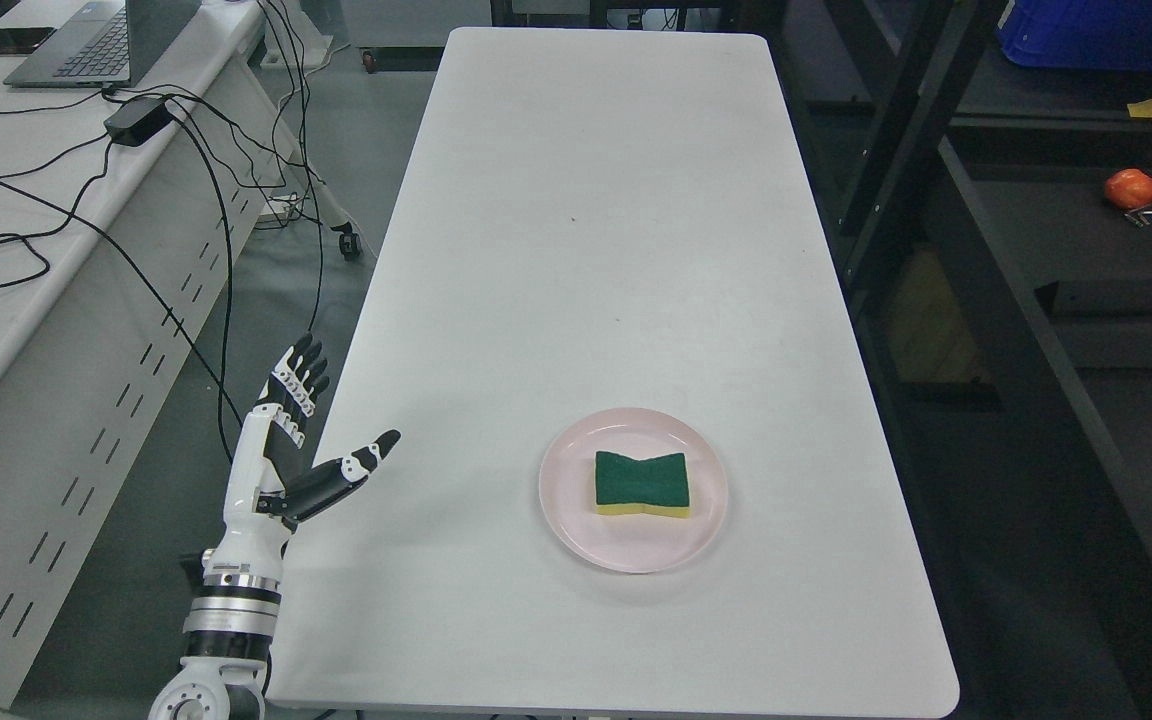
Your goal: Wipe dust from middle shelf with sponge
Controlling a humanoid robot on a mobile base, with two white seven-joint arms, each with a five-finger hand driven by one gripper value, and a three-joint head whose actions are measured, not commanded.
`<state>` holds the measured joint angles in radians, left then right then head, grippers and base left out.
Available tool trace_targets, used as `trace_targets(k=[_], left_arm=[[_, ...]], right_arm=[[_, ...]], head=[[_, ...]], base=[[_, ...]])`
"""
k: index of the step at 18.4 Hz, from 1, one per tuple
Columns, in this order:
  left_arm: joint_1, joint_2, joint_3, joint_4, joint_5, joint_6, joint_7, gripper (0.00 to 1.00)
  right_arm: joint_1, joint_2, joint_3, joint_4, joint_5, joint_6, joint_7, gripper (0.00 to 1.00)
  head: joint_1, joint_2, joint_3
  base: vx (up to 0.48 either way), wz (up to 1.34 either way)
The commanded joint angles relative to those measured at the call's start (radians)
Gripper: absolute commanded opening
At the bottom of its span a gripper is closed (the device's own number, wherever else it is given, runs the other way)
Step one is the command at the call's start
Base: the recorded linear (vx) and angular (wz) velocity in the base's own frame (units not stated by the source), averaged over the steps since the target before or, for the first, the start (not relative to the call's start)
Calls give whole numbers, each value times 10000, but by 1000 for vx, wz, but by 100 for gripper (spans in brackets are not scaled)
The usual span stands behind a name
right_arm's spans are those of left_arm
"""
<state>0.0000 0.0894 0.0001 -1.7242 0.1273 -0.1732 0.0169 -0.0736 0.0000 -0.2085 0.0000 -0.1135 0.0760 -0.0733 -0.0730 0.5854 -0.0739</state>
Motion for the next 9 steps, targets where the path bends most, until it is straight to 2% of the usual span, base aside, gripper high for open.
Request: trace_targets(k=[1, 6, 9], left_arm=[[-352, -5, -308, 0, 0, 44, -16, 98], [-460, 102, -323, 31, 0, 60, -16, 98], [-598, 760, -353, 31, -30, -17, -962, 98]], right_arm=[[0, -175, -1, -175, 0, 7, -3, 100], [0, -175, -1, -175, 0, 7, -3, 100], [0, -175, -1, -175, 0, 7, -3, 100]], head=[[0, 0, 0], [0, 0, 0], [0, 0, 0]], base=[[-31, -120], [-35, -103], [-17, -58]])
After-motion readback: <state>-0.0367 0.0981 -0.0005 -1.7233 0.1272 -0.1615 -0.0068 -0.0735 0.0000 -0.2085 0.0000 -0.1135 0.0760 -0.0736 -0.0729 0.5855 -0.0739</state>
